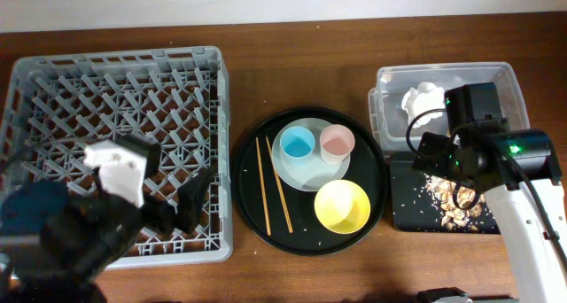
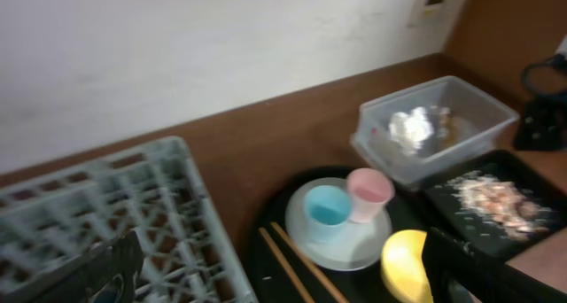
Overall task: Sort waste into correct bins and load items into the dishwasher rack
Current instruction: 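Grasp a wooden chopstick with the left gripper and place it in the rack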
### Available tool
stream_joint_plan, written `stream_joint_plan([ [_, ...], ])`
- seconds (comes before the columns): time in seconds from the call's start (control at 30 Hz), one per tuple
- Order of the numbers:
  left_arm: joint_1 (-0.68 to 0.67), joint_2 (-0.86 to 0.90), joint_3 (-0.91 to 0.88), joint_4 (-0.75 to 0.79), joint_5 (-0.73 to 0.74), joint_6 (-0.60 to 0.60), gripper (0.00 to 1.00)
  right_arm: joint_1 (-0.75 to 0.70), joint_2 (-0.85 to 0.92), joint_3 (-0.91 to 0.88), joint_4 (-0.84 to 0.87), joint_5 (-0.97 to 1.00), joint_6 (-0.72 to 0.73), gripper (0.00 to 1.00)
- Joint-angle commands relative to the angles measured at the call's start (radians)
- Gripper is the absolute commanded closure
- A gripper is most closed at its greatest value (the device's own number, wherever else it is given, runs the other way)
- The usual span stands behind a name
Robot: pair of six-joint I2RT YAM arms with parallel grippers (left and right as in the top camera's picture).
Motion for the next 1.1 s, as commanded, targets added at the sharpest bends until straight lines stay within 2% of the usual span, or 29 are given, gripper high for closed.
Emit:
stream_joint_plan([
  [0.0, -0.001, 0.083, 0.032, -0.028, 0.239, -0.128, 0.04, -0.006, 0.0, 0.012, 0.0, 0.002, 0.001, 0.01],
  [0.03, -0.001, 0.096, 0.026, -0.046, 0.238, -0.158, 0.18, -0.006, 0.0, 0.012, 0.0, 0.002, 0.001, 0.01],
  [0.1, -0.001, 0.131, -0.014, -0.133, 0.206, -0.231, 0.68, -0.006, 0.0, 0.012, 0.0, 0.002, 0.001, 0.01],
  [0.13, -0.001, 0.141, -0.041, -0.163, 0.152, -0.279, 0.75, -0.006, 0.0, 0.012, 0.0, 0.002, 0.001, 0.01],
  [0.17, -0.002, 0.144, -0.071, -0.174, 0.109, -0.315, 0.74, -0.006, 0.0, 0.012, 0.0, 0.002, 0.001, 0.01],
  [0.23, -0.024, 0.144, -0.145, -0.169, 0.093, -0.362, 0.44, -0.006, 0.0, 0.012, 0.0, 0.002, 0.001, 0.01],
  [0.27, -0.039, 0.144, -0.177, -0.135, 0.109, -0.376, 0.01, -0.006, 0.0, 0.012, 0.0, 0.002, 0.001, 0.02],
  [0.33, -0.038, 0.148, -0.183, -0.072, 0.097, -0.381, 0.01, -0.006, 0.0, 0.012, 0.0, 0.002, 0.001, 0.01],
  [0.37, -0.035, 0.146, -0.182, -0.039, 0.107, -0.384, 0.16, -0.006, 0.0, 0.012, 0.0, 0.002, 0.001, 0.01],
  [0.4, -0.046, 0.147, -0.182, -0.006, 0.095, -0.428, 0.47, -0.006, 0.0, 0.012, 0.0, 0.002, 0.001, 0.01],
  [0.43, -0.075, 0.154, -0.182, -0.006, 0.03, -0.488, 0.62, -0.006, 0.0, 0.012, 0.0, 0.002, 0.001, 0.01],
  [0.57, -0.289, 0.242, -0.182, -0.027, -0.183, -0.546, 0.63, -0.006, 0.0, 0.012, 0.0, 0.002, 0.001, 0.01],
  [0.7, -0.512, 0.46, -0.182, 0.027, -0.382, -0.618, 0.62, -0.006, 0.0, 0.012, 0.0, 0.002, 0.001, 0.01],
  [0.8, -0.551, 0.576, -0.182, 0.058, -0.473, -0.621, 0.63, -0.006, 0.0, 0.012, 0.0, 0.002, 0.001, 0.01],
  [0.9, -0.575, 0.694, -0.182, 0.06, -0.503, -0.621, 0.74, -0.006, 0.0, 0.012, 0.0, 0.002, 0.001, 0.01],
  [1.0, -0.6, 0.782, -0.182, 0.078, -0.513, -0.621, 0.75, -0.006, 0.0, 0.012, 0.0, 0.002, 0.001, 0.01],
  [1.07, -0.611, 0.83, -0.182, 0.089, -0.579, -0.621, 0.75, -0.006, 0.0, 0.012, 0.0, 0.002, 0.001, 0.01],
])
